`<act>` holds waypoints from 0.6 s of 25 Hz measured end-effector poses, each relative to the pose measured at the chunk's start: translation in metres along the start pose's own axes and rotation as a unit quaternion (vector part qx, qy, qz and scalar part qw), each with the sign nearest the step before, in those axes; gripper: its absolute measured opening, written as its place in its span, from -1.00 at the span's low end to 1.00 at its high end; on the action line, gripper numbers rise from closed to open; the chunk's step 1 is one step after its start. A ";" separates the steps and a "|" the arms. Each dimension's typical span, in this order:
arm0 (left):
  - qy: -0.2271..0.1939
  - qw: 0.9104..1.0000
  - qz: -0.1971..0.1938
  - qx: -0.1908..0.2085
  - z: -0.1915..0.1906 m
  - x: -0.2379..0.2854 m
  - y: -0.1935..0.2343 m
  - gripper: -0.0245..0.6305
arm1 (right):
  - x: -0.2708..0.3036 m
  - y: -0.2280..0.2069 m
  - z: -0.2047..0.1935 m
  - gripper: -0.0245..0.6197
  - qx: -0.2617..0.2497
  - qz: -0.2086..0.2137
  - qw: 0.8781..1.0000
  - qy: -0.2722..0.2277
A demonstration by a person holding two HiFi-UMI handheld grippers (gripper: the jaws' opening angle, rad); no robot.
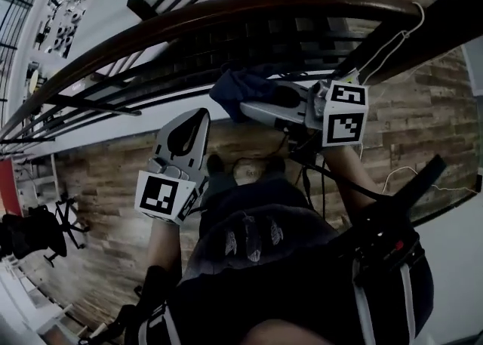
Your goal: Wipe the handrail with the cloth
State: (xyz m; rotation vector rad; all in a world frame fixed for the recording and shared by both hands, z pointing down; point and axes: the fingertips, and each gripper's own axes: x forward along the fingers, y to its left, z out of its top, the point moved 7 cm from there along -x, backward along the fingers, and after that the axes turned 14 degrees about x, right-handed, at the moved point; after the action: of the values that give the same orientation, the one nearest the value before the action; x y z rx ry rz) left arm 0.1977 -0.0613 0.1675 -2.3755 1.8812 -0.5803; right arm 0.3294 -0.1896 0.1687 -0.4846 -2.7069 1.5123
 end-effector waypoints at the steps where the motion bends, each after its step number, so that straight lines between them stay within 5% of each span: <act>1: -0.004 1.000 -0.001 0.009 0.003 -0.003 0.004 -0.90 | 0.004 -0.004 -0.003 -0.58 -0.011 -0.019 1.000 0.003; 8: -0.045 0.998 -0.034 0.027 -0.012 -0.037 0.022 -0.90 | 0.040 0.014 -0.036 -0.58 -0.040 -0.038 0.998 -0.010; 15: -0.092 0.995 -0.039 -0.001 -0.057 -0.156 0.074 -0.90 | 0.136 0.044 -0.114 -0.58 -0.101 -0.083 0.991 0.010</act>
State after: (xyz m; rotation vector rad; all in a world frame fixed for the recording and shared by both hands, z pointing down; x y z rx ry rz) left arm 0.0813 0.0780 0.1607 -2.4196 1.7213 -0.3512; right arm 0.2290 -0.0375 0.1734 -0.2653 -2.8172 1.1939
